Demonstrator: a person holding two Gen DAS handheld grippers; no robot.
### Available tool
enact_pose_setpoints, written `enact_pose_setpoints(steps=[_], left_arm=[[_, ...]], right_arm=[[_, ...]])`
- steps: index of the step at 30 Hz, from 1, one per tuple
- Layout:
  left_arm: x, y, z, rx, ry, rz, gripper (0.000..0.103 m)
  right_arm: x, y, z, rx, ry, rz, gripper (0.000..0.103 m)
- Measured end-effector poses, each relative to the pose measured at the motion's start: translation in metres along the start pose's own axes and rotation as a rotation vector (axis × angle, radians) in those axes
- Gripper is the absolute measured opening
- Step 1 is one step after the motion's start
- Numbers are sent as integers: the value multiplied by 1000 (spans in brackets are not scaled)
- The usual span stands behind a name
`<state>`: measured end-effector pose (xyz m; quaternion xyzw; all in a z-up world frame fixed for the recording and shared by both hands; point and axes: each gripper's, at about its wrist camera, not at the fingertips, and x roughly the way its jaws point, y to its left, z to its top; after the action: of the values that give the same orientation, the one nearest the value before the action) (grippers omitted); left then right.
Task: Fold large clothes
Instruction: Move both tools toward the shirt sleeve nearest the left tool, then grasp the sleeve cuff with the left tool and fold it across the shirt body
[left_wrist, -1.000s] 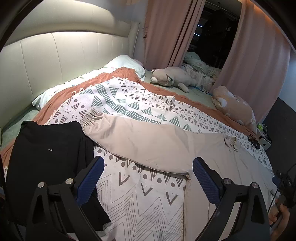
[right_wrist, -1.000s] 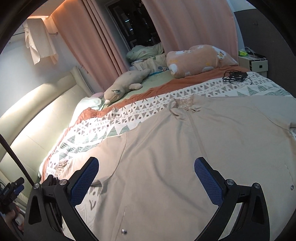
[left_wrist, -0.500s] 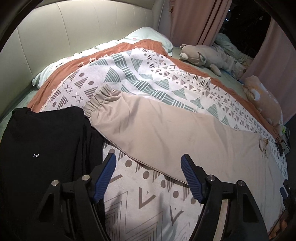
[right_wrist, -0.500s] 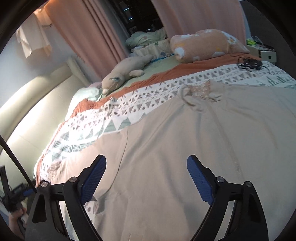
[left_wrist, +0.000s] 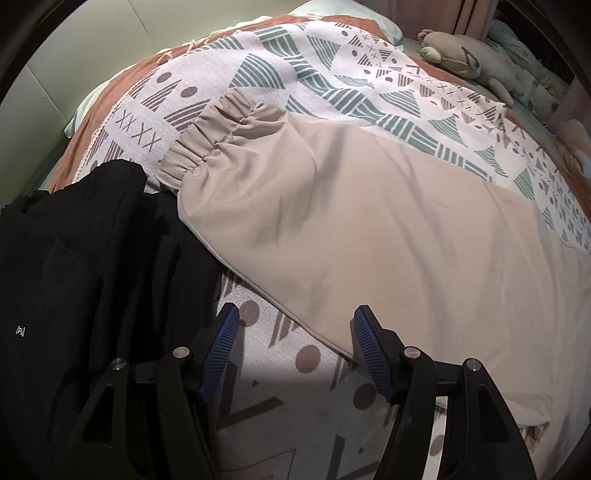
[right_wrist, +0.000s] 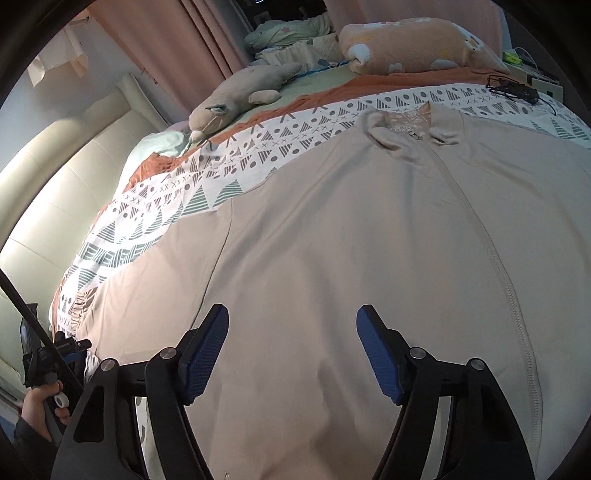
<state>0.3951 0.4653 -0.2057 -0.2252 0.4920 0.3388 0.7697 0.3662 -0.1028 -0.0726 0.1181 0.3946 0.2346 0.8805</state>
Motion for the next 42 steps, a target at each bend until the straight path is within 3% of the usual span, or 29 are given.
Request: enact_pose_setpoints(steps=[2, 5, 7, 10, 22, 34, 39, 42], left_arm=[[11, 2, 2, -18, 13, 9, 65], [24, 5, 7, -55, 15, 8, 53], [24, 4, 11, -60, 7, 23, 23], [19, 1, 17, -49, 17, 13, 8], [-81, -12, 40, 26, -142, -127, 6], [-187, -63, 35, 142, -256, -313, 5], [-226, -93, 23, 203, -292, -381, 5], [-243, -110, 14, 234, -307, -422, 5]], right_arm=[[6, 3, 2, -15, 3, -24, 68], [13, 11, 2, -38, 17, -18, 59], [17, 18, 1, -55, 27, -1, 51], [22, 26, 1, -61, 47, 65, 44], [48, 45, -11, -123, 113, 251, 26], [112, 80, -39, -227, 252, 237, 19], [115, 94, -42, -312, 247, 206, 17], [114, 91, -38, -302, 269, 218, 17]])
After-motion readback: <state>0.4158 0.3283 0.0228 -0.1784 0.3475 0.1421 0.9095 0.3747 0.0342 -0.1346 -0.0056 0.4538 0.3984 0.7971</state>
